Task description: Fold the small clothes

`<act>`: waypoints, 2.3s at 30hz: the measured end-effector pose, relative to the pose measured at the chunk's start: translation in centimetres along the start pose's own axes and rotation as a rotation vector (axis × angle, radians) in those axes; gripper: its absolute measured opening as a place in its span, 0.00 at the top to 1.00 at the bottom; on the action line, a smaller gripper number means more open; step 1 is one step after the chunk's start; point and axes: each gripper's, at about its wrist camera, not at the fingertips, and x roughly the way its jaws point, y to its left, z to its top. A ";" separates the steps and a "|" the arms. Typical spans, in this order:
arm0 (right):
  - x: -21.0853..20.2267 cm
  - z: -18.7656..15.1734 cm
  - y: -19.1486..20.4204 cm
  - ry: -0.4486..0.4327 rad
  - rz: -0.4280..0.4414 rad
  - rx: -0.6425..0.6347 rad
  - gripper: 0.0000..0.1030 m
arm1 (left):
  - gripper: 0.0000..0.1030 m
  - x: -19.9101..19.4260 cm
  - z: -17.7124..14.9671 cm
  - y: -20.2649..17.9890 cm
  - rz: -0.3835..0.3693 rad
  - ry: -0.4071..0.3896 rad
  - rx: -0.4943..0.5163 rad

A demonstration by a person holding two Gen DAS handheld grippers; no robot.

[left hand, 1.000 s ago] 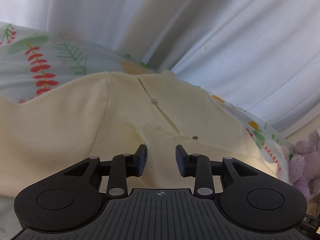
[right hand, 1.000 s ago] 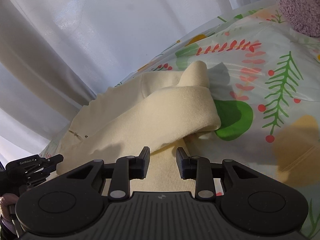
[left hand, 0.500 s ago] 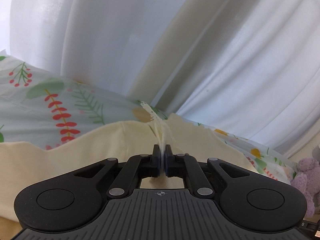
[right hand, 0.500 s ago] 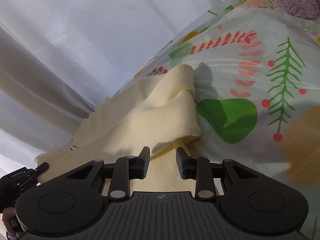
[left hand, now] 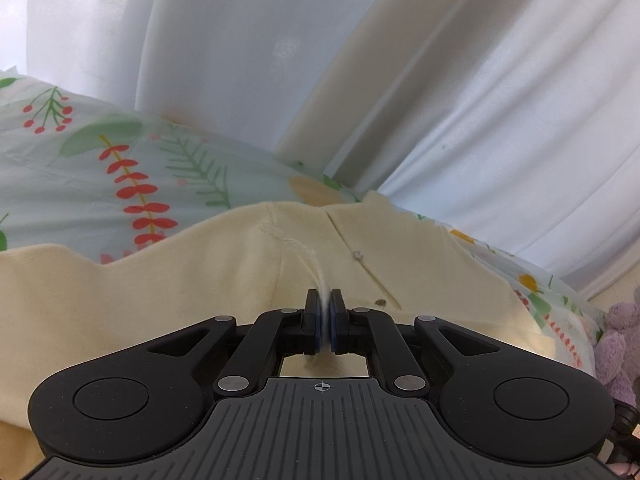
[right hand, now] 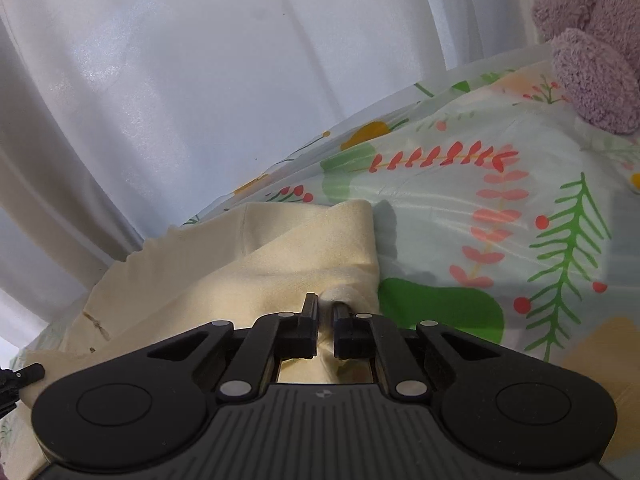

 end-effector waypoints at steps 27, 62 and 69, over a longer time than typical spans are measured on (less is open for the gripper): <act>-2.5 3.9 1.4 0.013 0.046 -0.291 0.56 | 0.94 2.0 -0.5 0.3 0.059 0.033 0.072; 2.0 -1.9 3.7 -0.025 0.160 -0.352 0.89 | 0.77 2.6 -4.1 -4.6 0.146 -0.043 0.220; 0.7 0.1 0.1 -0.087 -0.083 -0.380 0.92 | 0.78 1.1 -3.2 -1.4 0.182 -0.059 0.088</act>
